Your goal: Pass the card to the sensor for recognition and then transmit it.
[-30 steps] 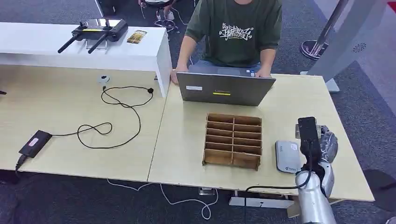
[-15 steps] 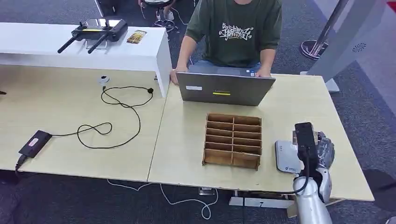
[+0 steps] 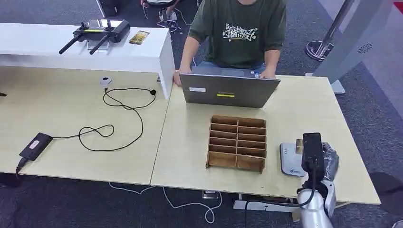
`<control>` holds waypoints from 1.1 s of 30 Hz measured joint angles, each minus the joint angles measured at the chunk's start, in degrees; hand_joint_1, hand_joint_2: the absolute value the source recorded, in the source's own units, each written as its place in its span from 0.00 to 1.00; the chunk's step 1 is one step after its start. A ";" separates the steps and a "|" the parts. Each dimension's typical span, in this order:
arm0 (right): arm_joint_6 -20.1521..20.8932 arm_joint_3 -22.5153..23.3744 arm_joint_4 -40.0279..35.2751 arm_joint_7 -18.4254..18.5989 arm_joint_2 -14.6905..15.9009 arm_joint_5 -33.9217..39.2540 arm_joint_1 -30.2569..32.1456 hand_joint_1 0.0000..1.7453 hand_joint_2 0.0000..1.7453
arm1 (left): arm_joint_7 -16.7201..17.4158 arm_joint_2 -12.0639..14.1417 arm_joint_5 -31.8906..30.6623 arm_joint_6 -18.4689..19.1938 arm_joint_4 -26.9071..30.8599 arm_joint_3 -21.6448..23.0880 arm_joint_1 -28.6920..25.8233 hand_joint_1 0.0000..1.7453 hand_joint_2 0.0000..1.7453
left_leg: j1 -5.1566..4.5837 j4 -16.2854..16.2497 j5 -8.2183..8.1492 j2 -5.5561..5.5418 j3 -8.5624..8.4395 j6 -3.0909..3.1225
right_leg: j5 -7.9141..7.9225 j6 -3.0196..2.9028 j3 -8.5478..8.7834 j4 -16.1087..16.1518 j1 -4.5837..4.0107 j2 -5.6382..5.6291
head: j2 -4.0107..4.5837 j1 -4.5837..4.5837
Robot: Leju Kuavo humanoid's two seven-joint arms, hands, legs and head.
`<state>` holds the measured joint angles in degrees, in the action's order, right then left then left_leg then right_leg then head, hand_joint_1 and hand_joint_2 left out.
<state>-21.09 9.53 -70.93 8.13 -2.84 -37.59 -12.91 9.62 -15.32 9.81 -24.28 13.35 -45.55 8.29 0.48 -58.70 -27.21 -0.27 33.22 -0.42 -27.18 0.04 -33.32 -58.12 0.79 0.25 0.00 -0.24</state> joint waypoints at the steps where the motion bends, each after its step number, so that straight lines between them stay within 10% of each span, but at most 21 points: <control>1: 0.22 0.02 0.22 -0.09 0.00 0.43 -0.03 1.00 1.00 | 0.04 0.00 0.00 0.02 0.00 0.00 0.00 0.00 0.00 | 0.00 0.00 0.00 0.00 0.00 0.00 | 0.00 0.00 0.00 0.00 0.00 0.00 | 0.00 0.02; 33: 1.18 0.02 18.86 2.01 0.90 -0.55 -9.19 1.00 1.00 | 0.96 0.26 0.33 0.00 0.02 0.59 0.06 0.00 0.00 | 0.00 0.00 0.00 0.02 -0.02 0.00 | 0.00 0.00 0.00 0.00 -0.01 -0.03 | 0.00 0.02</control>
<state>-19.91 9.55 -52.06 10.14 -1.94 -38.14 -22.10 10.58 -15.06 10.14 -24.28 13.38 -44.96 8.35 0.47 -58.70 -27.21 -0.26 33.20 -0.42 -27.18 0.04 -33.32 -58.12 0.78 0.22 0.00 -0.22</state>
